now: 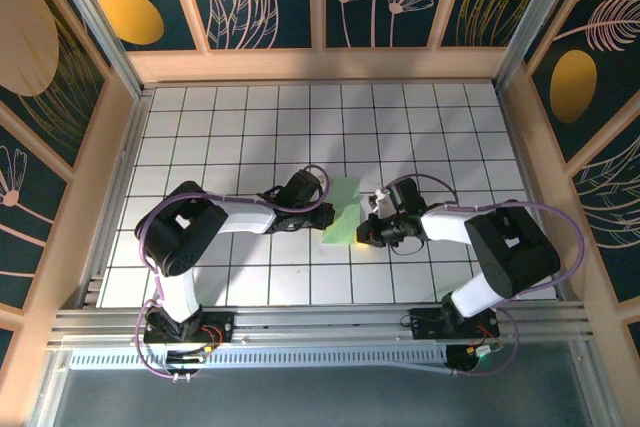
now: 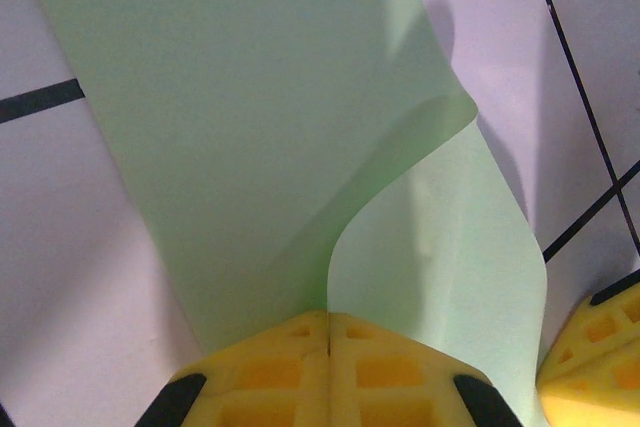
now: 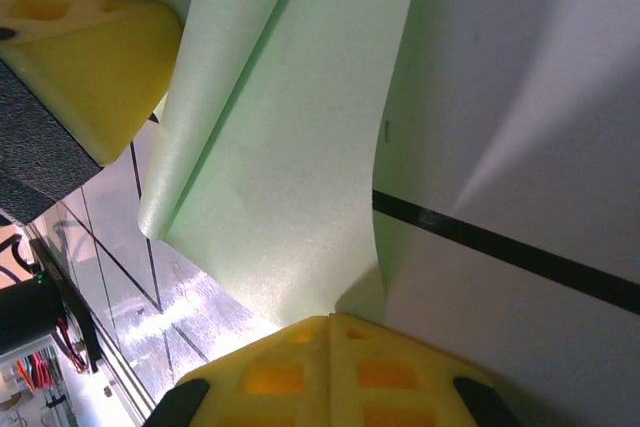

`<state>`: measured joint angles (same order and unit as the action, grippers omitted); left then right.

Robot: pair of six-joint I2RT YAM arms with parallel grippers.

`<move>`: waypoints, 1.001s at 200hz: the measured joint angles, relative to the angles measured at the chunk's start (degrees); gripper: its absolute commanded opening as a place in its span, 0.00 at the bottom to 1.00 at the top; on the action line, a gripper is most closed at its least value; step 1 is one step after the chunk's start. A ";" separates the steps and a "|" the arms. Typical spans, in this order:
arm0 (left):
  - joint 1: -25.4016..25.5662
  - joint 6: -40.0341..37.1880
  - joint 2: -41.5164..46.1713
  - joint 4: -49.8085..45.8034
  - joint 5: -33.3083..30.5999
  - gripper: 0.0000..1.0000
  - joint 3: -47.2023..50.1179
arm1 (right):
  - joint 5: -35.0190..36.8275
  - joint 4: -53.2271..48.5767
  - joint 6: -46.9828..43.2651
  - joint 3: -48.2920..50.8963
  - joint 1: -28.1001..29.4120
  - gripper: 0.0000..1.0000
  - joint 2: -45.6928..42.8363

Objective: Fold a paper plane with a square sheet of paper (fold left side to right side)
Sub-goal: Fold the triangle a second time at the center of the table.

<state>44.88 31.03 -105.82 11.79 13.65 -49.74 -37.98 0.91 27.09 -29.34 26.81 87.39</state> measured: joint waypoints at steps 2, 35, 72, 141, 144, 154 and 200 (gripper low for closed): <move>0.00 -0.02 0.00 0.00 0.00 0.00 0.00 | 0.02 -0.15 0.02 0.00 -0.13 0.00 -0.17; 0.00 -0.02 0.00 0.00 0.00 0.00 0.00 | -0.81 -0.66 0.55 -0.02 -2.43 0.00 -4.94; 0.00 -0.02 0.00 -0.02 0.00 0.00 0.00 | -1.44 3.65 3.96 -0.74 -2.08 0.00 -6.14; 0.00 -0.02 0.00 -0.02 0.02 0.00 0.00 | -0.46 11.23 8.46 -5.33 1.88 0.00 3.85; 0.00 -0.02 0.00 -0.02 0.02 0.00 0.00 | -0.46 11.34 8.46 -5.53 1.97 0.00 4.35; 0.00 -0.02 0.00 -0.02 0.02 0.00 0.00 | -0.17 11.39 8.48 -6.12 2.25 0.00 5.40; 0.00 -0.02 0.00 -0.02 0.04 0.00 0.00 | 0.66 12.66 8.92 -7.28 2.99 0.00 7.67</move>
<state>44.88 31.00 -105.82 11.77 13.69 -49.74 -37.32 13.56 36.01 -36.62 29.80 95.07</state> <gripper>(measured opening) 0.048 0.051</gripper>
